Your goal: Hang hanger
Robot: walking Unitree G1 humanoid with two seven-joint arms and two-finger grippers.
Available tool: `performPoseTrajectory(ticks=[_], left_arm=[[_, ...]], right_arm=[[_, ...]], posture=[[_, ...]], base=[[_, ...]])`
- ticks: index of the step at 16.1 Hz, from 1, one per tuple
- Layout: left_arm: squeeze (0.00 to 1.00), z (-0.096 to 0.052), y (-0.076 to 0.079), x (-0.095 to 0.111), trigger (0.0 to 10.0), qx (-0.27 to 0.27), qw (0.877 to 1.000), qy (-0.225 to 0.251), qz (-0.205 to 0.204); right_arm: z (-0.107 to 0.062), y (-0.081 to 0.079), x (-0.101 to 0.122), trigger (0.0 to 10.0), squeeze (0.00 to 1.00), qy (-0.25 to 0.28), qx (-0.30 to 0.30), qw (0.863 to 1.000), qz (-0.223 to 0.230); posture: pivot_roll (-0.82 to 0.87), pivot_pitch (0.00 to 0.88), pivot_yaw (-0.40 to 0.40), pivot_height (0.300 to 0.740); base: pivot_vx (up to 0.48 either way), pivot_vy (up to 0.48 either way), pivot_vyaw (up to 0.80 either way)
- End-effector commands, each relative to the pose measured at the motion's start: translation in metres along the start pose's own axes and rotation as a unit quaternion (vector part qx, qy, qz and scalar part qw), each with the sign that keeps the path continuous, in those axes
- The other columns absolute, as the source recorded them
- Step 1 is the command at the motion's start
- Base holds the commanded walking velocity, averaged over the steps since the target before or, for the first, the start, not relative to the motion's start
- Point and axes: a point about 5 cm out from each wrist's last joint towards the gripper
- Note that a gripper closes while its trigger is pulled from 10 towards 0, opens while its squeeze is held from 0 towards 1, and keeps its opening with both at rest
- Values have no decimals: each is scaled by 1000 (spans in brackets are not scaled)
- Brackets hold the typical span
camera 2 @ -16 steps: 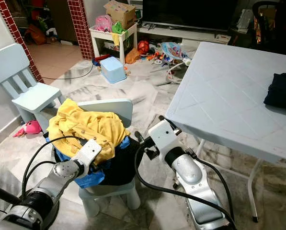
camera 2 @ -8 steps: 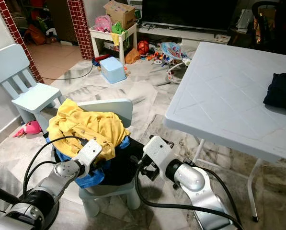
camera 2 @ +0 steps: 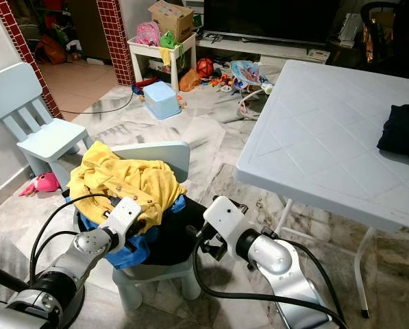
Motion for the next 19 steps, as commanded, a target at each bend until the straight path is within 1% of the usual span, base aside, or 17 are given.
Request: performPoseTrajectory(ticks=[1,3,4,6,7,8,9,10,11,12,13,14,15,16,17,18,19], left_arm=[[0,0,-9,7,0,20,1000,12,-10],[0,0,-12,9,0,31,999,21,-25],[0,-2,-20,15,0,55,995,49,-60],[0,-7,-29,17,0,83,985,77,-130],[0,-10,-35,18,0,100,975,95,-172],[0,-15,-42,21,0,121,962,118,-213],[0,-20,-48,22,0,142,939,139,-279],[0,-26,-50,17,0,161,915,144,-342],[0,-32,-50,11,0,170,897,142,-381],[0,-41,-45,1,0,181,864,128,-451],[0,-47,-42,-5,0,202,828,115,-511],[0,-49,-40,-8,0,213,810,109,-535],[0,-52,-35,-11,0,227,774,94,-584],[0,-54,-30,-14,0,234,763,76,-598],[0,-56,-25,-19,0,240,757,57,-605],[0,-57,-20,-23,0,241,772,31,-588],[0,-59,-19,-22,10000,242,776,18,-582]], right_arm=[[2,0,4,10000,0,3,6,1000,-6],[2,0,4,10000,0,3,5,1000,-6],[2,0,4,10000,0,3,4,1000,-7],[3,0,4,10000,0,4,3,1000,-8],[3,-1,4,10000,0,4,4,1000,-10],[3,-1,5,10000,0,5,5,1000,-11],[3,-1,4,10000,0,5,5,1000,-12],[3,-1,4,10000,0,4,5,1000,-13],[3,-1,3,10000,0,3,6,1000,-14],[4,-1,3,10000,0,3,7,1000,-17],[5,-1,3,10000,0,3,8,1000,-18],[5,0,3,10000,0,3,9,1000,-20],[5,0,2,10000,0,2,11,1000,-25],[6,0,3,10000,0,2,13,1000,-28],[6,0,3,10000,0,4,12,999,-30],[7,1,4,10000,0,6,11,999,-34],[7,2,4,10000,0,6,10,999,-37]], posture=[[-201,0,6,740],[-201,0,7,740],[-199,0,7,740],[-199,0,7,740],[-184,0,4,740],[-181,0,3,740],[-173,0,1,740],[-165,0,-2,740],[-159,0,-5,740],[-148,0,-14,740],[-144,0,-17,740],[-142,0,-19,740],[-139,0,-21,740],[-138,0,-23,740],[-137,0,-26,740],[-137,0,-28,740],[-140,0,-31,740]], base=[[0,0,0],[0,0,0],[0,0,0],[0,0,0],[0,0,0],[0,0,0],[0,0,0],[0,0,0],[0,0,0],[0,0,0],[0,0,0],[0,0,0],[0,0,0],[0,0,0],[0,0,0],[0,0,0],[0,0,0]])
Point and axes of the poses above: a point about 5 cm out from each wrist's last joint towards the gripper, its own z axis pointing out of the wrist towards the gripper, its own x axis along the axis of the wrist's last joint, y = z × x, and after that the axes turned 8 degrees about z, right-handed
